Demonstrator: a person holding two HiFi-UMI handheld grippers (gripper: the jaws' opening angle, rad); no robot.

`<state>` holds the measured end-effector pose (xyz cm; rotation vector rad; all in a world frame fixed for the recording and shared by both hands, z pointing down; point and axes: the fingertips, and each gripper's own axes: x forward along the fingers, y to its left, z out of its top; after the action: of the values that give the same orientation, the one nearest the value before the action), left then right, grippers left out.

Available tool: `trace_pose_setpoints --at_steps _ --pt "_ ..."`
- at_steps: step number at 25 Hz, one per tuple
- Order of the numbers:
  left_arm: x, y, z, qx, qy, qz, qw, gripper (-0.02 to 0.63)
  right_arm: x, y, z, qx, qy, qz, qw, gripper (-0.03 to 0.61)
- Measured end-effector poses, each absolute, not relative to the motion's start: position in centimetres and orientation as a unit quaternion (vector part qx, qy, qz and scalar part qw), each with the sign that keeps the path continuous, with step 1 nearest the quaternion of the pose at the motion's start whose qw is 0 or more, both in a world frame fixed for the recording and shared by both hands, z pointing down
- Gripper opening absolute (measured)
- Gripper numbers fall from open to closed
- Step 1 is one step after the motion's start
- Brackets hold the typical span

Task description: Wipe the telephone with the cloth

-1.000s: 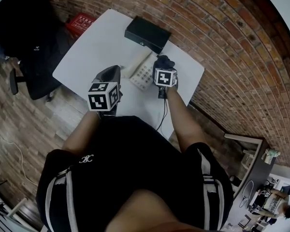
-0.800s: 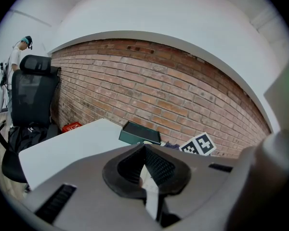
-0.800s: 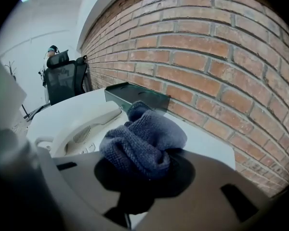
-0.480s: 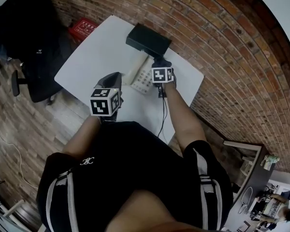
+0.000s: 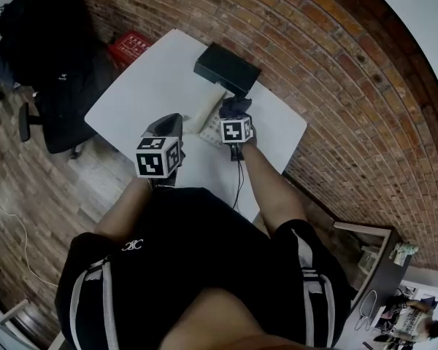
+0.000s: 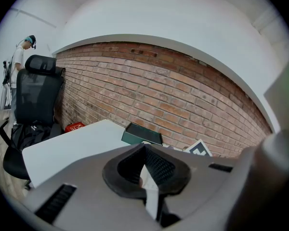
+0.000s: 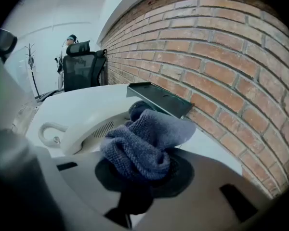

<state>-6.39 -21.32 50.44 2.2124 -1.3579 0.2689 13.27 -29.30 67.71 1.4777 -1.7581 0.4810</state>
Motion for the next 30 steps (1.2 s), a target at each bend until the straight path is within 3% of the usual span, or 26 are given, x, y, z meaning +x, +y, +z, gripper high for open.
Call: trace_pose_setpoints --at_steps 30 --pt "-6.9 -20.6 50.3 0.817 -0.497 0.079 0.281 -0.008 6.8 -20.9 70.0 0.517 -0.742 0.161 0.396 0.060"
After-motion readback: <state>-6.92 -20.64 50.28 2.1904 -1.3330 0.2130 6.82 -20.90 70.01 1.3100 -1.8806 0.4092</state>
